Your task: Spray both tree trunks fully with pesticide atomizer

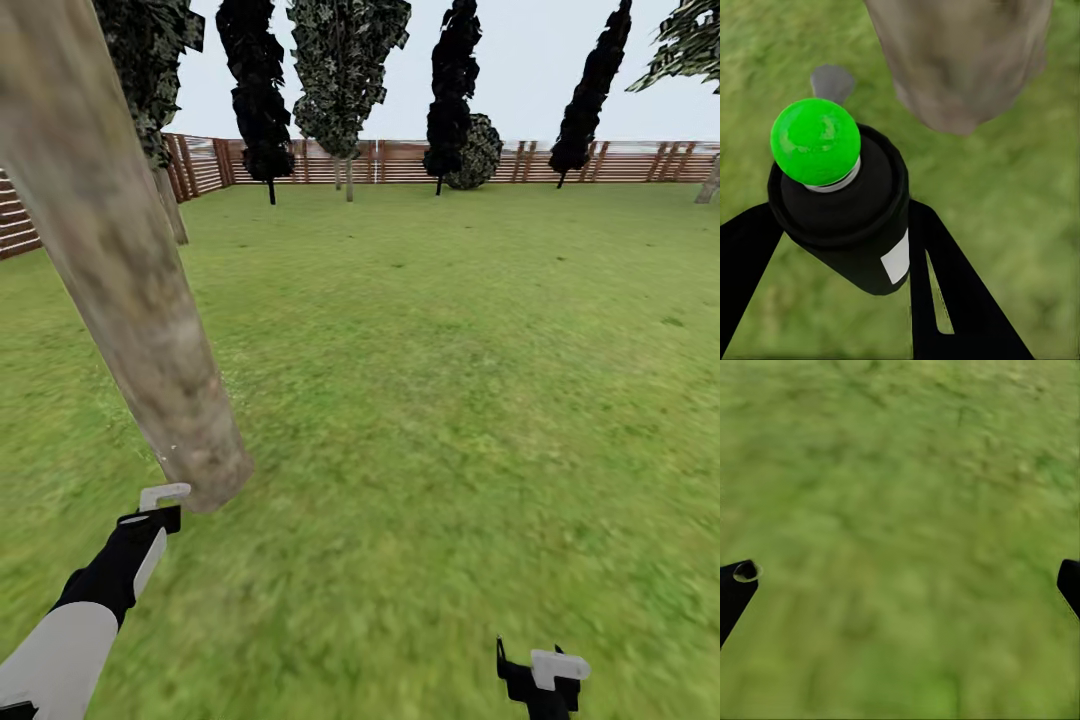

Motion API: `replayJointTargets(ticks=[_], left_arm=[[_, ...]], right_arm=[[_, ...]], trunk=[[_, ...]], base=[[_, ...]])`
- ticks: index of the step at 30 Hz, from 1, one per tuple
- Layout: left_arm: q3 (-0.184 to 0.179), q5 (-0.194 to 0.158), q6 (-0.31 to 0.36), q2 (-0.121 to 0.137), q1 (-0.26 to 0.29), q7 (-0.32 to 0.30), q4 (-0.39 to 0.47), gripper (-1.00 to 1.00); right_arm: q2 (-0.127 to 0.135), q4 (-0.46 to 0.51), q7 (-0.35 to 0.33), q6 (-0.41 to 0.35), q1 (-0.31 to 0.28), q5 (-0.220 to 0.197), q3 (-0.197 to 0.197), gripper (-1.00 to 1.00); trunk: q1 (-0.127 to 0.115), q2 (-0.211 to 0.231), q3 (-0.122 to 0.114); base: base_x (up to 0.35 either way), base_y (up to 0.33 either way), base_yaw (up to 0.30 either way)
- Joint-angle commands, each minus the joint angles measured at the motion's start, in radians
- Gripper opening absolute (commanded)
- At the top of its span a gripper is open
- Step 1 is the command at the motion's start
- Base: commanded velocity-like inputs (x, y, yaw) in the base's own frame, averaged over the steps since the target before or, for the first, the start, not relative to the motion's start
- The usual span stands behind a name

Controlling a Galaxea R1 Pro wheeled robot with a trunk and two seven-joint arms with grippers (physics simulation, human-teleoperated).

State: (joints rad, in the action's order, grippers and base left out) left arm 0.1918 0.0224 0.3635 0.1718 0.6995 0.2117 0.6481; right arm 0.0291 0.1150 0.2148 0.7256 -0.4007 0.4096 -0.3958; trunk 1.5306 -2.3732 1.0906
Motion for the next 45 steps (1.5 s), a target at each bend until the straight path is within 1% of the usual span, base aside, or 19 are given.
replayJointTargets(ticks=[1, 8, 15, 17, 20, 21, 22, 24, 25, 29, 31, 33, 34, 35, 37, 38, 40, 44, 45], left_arm=[[0.000, 0.001, 0.000, 0.000, 0.000, 0.000, 0.000, -1.00], [0.000, -0.001, 0.000, -0.002, 0.000, 0.000, -0.002, -1.00], [0.010, -0.002, -0.002, 0.007, -0.001, 0.000, -0.020, -1.00], [0.015, -0.015, -0.082, 0.004, -0.004, -0.009, -0.022, -1.00], [0.010, -0.008, -0.107, 0.011, 0.005, -0.034, -0.022, -1.00], [0.011, -0.005, -0.105, 0.030, 0.007, -0.076, -0.016, -1.00], [0.012, -0.004, -0.102, 0.071, 0.007, -0.130, -0.013, -1.00], [0.014, -0.007, -0.099, 0.123, 0.008, -0.208, -0.010, -1.00], [0.013, -0.008, -0.098, 0.127, 0.008, -0.224, -0.009, -1.00], [0.010, -0.008, -0.075, 0.068, 0.029, -0.236, -0.004, -1.00], [0.010, -0.006, -0.050, 0.076, 0.037, -0.250, -0.003, -1.00], [0.011, -0.006, -0.044, 0.112, 0.055, -0.266, -0.007, -1.00], [0.009, -0.006, -0.044, 0.131, 0.058, -0.297, -0.006, -1.00], [-0.003, -0.004, -0.044, 0.134, 0.059, -0.353, -0.005, -1.00], [-0.059, -0.007, -0.040, 0.134, 0.063, -0.457, -0.002, -1.00], [-0.068, -0.009, -0.033, 0.136, 0.069, -0.492, 0.002, -1.00], [-0.068, -0.007, 0.063, 0.163, 0.121, -0.577, 0.009, -1.00], [-0.068, -0.003, 0.089, 0.257, 0.139, -0.602, 0.010, -1.00], [-0.078, -0.005, 0.089, 0.260, 0.137, -0.609, 0.011, -1.00]], right_arm=[[0.000, 0.000, 0.000, 0.000, 0.000, 0.000, 0.000, 1.00], [0.000, 0.000, 0.000, 0.000, 0.000, 0.000, 0.000, 1.00], [0.001, 0.000, 0.000, 0.000, 0.000, 0.000, -0.001, 1.00], [0.001, 0.000, 0.000, 0.000, 0.000, 0.000, -0.001, 1.00], [0.002, 0.000, 0.000, 0.000, 0.000, 0.000, -0.002, 1.00], [0.003, 0.000, 0.000, 0.000, 0.000, 0.000, -0.002, 1.00], [0.003, 0.000, 0.000, 0.000, 0.000, 0.000, -0.002, 1.00], [0.002, 0.000, 0.000, 0.000, 0.000, 0.000, -0.002, 1.00], [0.002, 0.000, 0.000, 0.000, 0.000, 0.000, -0.001, 1.00], [0.002, 0.000, 0.000, 0.000, 0.000, 0.000, -0.001, 1.00], [0.002, 0.000, 0.000, 0.000, 0.000, 0.000, -0.001, 1.00], [0.002, 0.000, 0.000, 0.000, 0.000, 0.000, -0.001, 1.00], [0.002, 0.000, 0.000, 0.000, 0.000, 0.000, -0.001, 1.00], [0.002, 0.000, 0.000, 0.000, 0.000, 0.000, -0.001, 1.00], [0.002, 0.000, 0.000, 0.000, 0.000, 0.000, -0.001, 1.00], [0.002, 0.000, 0.000, 0.000, 0.000, 0.000, -0.001, 1.00], [0.002, 0.000, 0.000, 0.000, 0.000, 0.000, -0.002, 1.00], [0.002, 0.000, 0.000, 0.000, 0.000, 0.000, -0.001, 1.00], [0.002, 0.000, 0.000, 0.000, 0.000, 0.000, -0.001, 1.00]], trunk=[[0.000, 0.000, 0.000], [0.000, 0.000, 0.000], [0.000, 0.000, 0.000], [0.000, 0.000, 0.000], [0.000, 0.000, 0.000], [0.000, 0.000, 0.000], [0.000, 0.000, 0.000], [0.000, 0.000, 0.000], [0.000, 0.000, 0.000], [0.000, 0.000, 0.000], [0.000, 0.000, 0.000], [0.000, 0.000, 0.000], [0.000, 0.000, 0.000], [0.000, 0.000, 0.000], [0.000, 0.000, 0.000], [0.000, 0.000, 0.000], [0.000, 0.000, 0.000], [0.000, 0.000, 0.000], [0.000, 0.000, 0.000]], base=[[0.236, -0.192, 0.068], [0.240, -0.180, 0.141], [0.028, -0.014, 0.120], [0.000, 0.000, 0.001], [0.000, 0.000, 0.000], [0.000, 0.000, 0.000], [0.000, 0.000, 0.000], [0.000, 0.000, 0.038], [0.000, 0.000, 0.189], [0.000, 0.000, 0.236], [0.000, 0.000, 0.055], [0.000, 0.000, 0.014], [0.000, 0.000, 0.003], [0.000, 0.000, 0.001], [0.000, 0.000, 0.000], [0.000, 0.000, 0.000], [0.000, 0.000, 0.000], [0.000, 0.000, 0.000], [0.000, 0.000, 0.000]])
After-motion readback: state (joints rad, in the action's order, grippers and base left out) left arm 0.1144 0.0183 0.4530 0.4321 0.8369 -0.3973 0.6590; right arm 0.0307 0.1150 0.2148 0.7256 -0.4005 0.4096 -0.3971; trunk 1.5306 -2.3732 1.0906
